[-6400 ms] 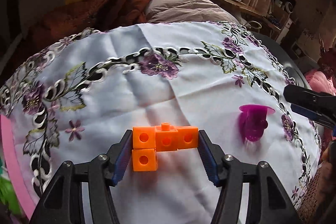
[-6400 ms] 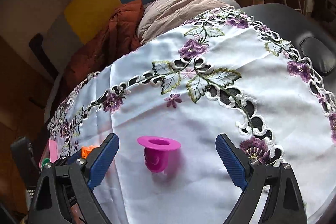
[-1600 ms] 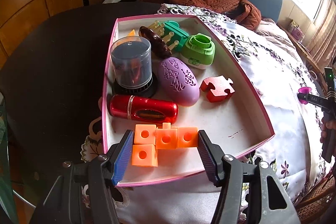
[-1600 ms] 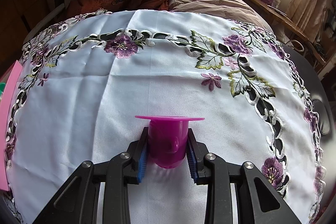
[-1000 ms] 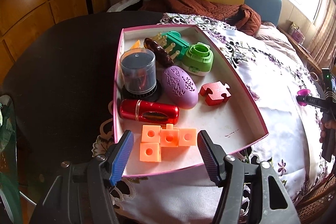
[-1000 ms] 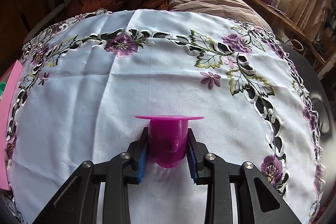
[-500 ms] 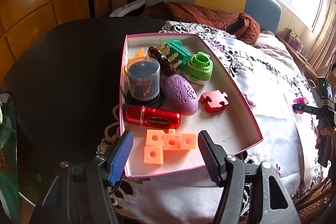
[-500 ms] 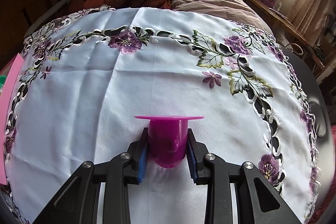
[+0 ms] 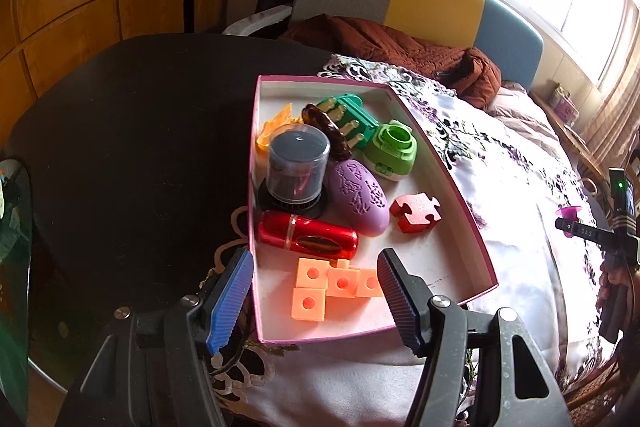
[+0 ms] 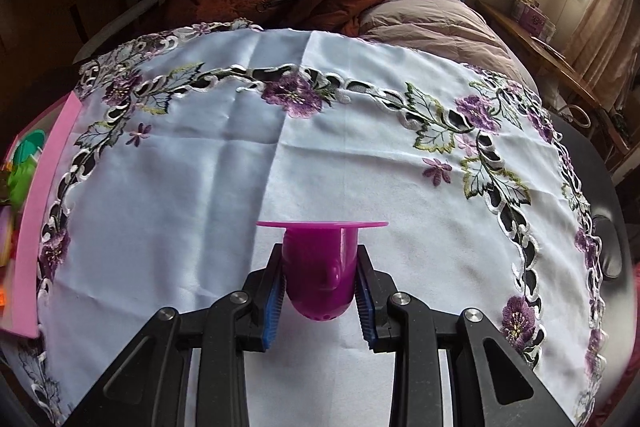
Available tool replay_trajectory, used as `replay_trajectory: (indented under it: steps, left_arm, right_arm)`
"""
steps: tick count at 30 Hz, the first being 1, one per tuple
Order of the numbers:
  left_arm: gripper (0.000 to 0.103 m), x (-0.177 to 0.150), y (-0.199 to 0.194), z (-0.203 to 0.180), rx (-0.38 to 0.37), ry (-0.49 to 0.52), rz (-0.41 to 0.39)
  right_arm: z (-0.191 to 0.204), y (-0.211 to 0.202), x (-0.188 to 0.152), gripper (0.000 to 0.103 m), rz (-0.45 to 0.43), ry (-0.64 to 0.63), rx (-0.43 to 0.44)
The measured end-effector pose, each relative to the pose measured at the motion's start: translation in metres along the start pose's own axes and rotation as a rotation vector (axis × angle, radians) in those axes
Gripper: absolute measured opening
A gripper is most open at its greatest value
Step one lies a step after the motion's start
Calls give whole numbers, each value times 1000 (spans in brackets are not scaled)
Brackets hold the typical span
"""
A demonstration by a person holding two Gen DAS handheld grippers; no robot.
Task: Organize rigid objects
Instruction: 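Carry the pink suction cup over the tray with the right gripper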
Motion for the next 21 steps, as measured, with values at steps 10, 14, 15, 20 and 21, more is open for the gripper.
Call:
replay_trajectory:
  steps: [10, 14, 15, 20, 21]
  left_arm:
    - [65, 4, -6, 16, 30, -43, -25]
    - [65, 4, -9, 23, 44, -58, -32]
    - [65, 4, -9, 25, 46, -62, -33]
    - [65, 4, -12, 38, 66, -88, -39]
    - [65, 3, -13, 40, 72, -93, -41]
  right_arm:
    - [98, -64, -3, 32, -97, -142, 260]
    - [159, -91, -14, 32, -120, -245, 381]
    - [175, -97, -19, 32, -121, -272, 410]
    - [241, -102, -46, 32, -77, -392, 506]
    - [251, -99, -52, 32, -63, -408, 514]
Point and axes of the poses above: each gripper's, at about its wrist camera, not at the fingertips, and y roughly the way its jaws point, z to its left, x to its top, the point moved 4 cm from there along y, roughly the way its jaws point, and after that the axes turned 7 degrees about y, right-handed, at the moved point
